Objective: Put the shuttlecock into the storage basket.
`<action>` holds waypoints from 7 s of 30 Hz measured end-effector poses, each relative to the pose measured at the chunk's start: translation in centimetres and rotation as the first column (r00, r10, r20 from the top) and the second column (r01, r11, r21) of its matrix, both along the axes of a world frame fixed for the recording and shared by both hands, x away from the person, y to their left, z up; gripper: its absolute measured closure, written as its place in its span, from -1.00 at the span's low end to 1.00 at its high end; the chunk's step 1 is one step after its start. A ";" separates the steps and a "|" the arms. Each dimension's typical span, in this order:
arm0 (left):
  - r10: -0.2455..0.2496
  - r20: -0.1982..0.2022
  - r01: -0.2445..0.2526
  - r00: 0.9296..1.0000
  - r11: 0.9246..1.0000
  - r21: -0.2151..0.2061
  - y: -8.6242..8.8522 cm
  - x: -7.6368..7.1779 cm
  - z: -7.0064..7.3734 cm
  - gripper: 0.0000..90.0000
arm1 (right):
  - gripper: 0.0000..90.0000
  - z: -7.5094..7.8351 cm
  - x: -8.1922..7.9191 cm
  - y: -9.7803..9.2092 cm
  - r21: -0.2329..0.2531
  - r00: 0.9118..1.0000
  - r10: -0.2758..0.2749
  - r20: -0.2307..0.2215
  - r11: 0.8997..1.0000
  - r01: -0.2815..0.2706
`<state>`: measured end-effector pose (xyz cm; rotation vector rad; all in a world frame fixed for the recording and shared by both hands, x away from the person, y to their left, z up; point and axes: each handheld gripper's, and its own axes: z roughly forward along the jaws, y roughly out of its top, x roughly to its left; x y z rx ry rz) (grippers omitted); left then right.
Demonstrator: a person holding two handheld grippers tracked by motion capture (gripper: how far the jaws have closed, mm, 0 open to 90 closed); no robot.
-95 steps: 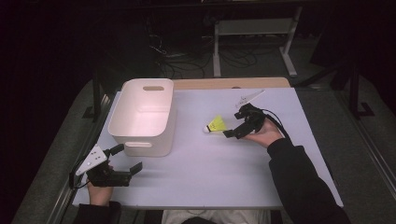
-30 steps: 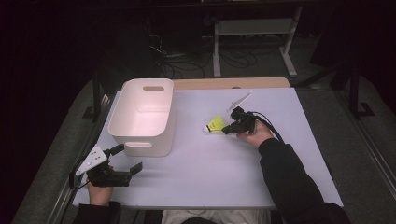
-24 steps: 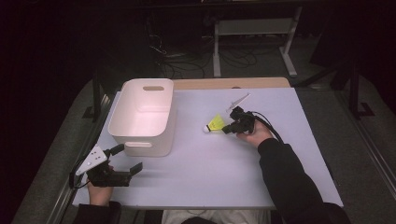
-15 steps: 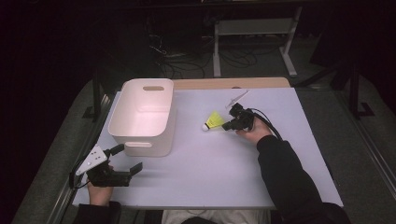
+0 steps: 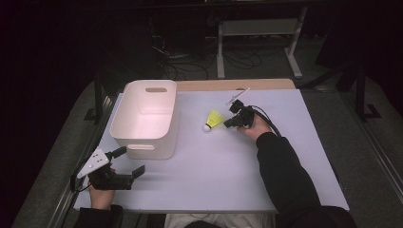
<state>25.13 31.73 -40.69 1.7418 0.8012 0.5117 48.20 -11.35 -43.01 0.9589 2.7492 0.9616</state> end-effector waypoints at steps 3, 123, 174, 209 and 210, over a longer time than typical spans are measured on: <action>-0.001 0.000 0.001 1.000 1.000 0.000 0.0 0.0 0.0 -1.00 | 0.97 0.0 0.5 0.2 -0.006 1.000 -0.013 0.003 1.000 0.013; -0.010 0.002 0.010 1.000 1.000 -0.006 0.0 0.0 0.0 -1.00 | -1.00 0.8 1.1 11.1 0.096 0.998 -0.015 -0.055 0.995 0.020; -0.014 0.004 0.014 1.000 1.000 -0.007 0.1 0.0 0.1 -1.00 | 0.39 -0.4 1.8 11.6 0.065 0.976 -0.160 -0.145 0.983 0.171; -0.012 0.003 0.012 1.000 1.000 -0.007 0.0 0.0 0.0 -1.00 | 0.40 2.7 0.9 9.0 0.056 0.983 -0.148 -0.108 0.986 0.155; -0.012 0.003 0.012 1.000 1.000 -0.007 0.0 0.0 0.0 -1.00 | 0.40 2.7 0.9 8.9 0.056 0.982 -0.152 -0.111 0.986 0.159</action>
